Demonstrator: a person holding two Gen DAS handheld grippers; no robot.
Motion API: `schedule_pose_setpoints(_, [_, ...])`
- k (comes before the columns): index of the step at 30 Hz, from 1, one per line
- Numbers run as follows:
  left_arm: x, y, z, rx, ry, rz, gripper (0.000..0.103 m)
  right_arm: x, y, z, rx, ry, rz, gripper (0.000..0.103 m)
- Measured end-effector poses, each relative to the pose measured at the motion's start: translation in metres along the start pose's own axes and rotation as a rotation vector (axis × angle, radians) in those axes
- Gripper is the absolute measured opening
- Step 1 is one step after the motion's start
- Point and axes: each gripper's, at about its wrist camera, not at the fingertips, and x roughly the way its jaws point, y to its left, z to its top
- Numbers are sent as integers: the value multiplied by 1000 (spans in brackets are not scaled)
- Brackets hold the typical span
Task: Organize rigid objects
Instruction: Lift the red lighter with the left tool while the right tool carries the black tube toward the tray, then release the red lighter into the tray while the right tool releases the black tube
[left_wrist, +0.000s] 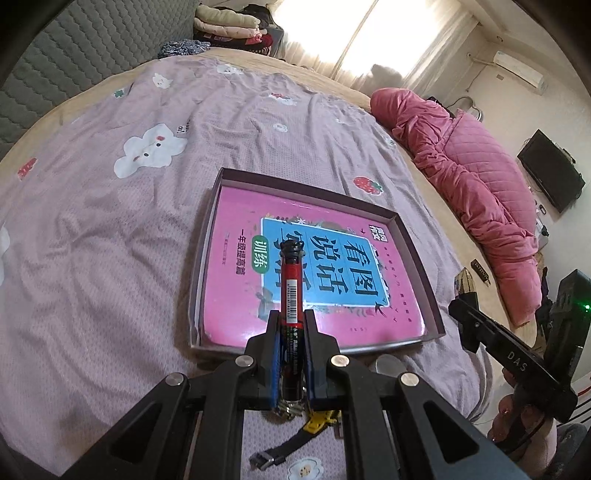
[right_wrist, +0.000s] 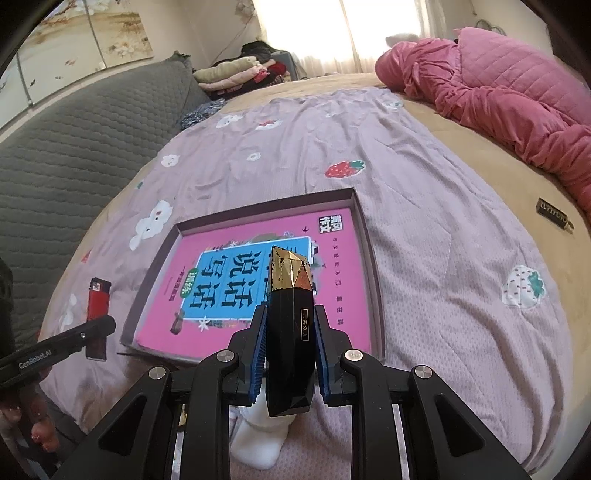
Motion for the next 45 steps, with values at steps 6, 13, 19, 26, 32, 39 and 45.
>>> schedule_pose_setpoints(6, [14,2,10,3,16,16,10,11,-4,6,1,8,-8,23])
schedule_pose_setpoints(13, [32,9,20,-3,42,35,10,27,-9,11,8,26,-23,23])
schedule_pose_setpoints(19, [48,16,22,-4,72,53,10,40,-10,13,-2,35,-51,23])
schedule_pose_setpoints(26, [64,19,21,-1,112,70,10,56,-13,11,-14,57,-77,23])
schedule_pose_setpoints(32, [72,22,17,-1,138,71,10,67,-14,9,-22,75,-83,23])
schedule_pose_setpoints(39, [77,27,13,-6,150,86,10,77,-17,3,-26,101,-105,23])
schedule_pose_setpoints(45, [79,30,10,-11,157,100,10,83,-20,-2,-42,118,-152,23])
